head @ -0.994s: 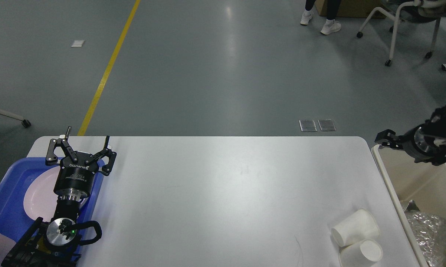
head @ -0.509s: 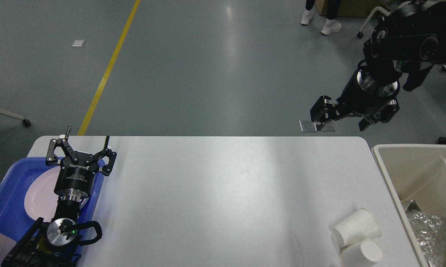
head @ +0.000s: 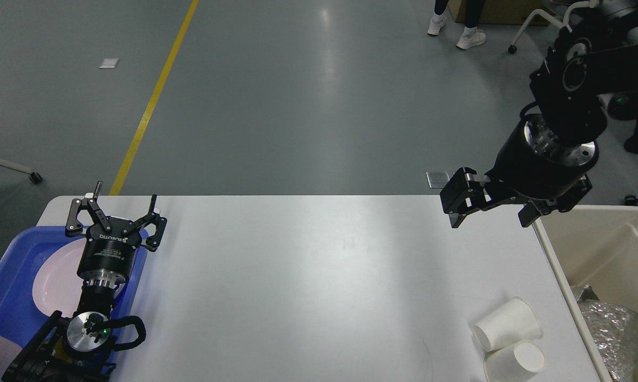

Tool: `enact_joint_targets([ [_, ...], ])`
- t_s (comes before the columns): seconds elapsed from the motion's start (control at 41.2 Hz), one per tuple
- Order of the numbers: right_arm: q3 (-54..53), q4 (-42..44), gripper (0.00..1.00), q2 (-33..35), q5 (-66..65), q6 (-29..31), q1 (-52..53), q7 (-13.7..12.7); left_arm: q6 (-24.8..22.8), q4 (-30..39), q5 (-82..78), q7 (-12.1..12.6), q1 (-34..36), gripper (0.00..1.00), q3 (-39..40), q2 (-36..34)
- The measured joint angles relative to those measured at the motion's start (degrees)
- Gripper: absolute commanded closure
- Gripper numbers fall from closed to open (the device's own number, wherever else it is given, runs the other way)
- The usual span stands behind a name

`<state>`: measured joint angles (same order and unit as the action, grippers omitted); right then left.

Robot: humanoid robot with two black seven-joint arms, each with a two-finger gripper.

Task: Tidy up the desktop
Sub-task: 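Move the right gripper over the white paper cup nearest the bin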

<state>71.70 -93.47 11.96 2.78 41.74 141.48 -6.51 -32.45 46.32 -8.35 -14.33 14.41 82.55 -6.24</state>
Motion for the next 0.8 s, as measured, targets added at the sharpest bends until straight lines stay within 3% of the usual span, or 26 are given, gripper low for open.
enact_joint_targets([
  [0.267, 0.0, 0.0, 0.00, 0.3, 0.1, -0.3, -1.8, 0.0, 0.0, 0.0, 0.0, 0.0, 0.0, 0.04, 0.0, 0.0],
  [0.533, 0.2, -0.2, 0.13, 0.4, -0.3, -6.1, -12.8, 0.4, 0.0, 0.0, 0.0, 0.0, 0.0, 0.04, 0.0, 0.0],
  [0.8, 2.8, -0.1, 0.14, 2.7, -0.6, -9.7, -21.8, 0.7, 0.0, 0.0, 0.0, 0.0, 0.0, 0.04, 0.0, 0.0],
])
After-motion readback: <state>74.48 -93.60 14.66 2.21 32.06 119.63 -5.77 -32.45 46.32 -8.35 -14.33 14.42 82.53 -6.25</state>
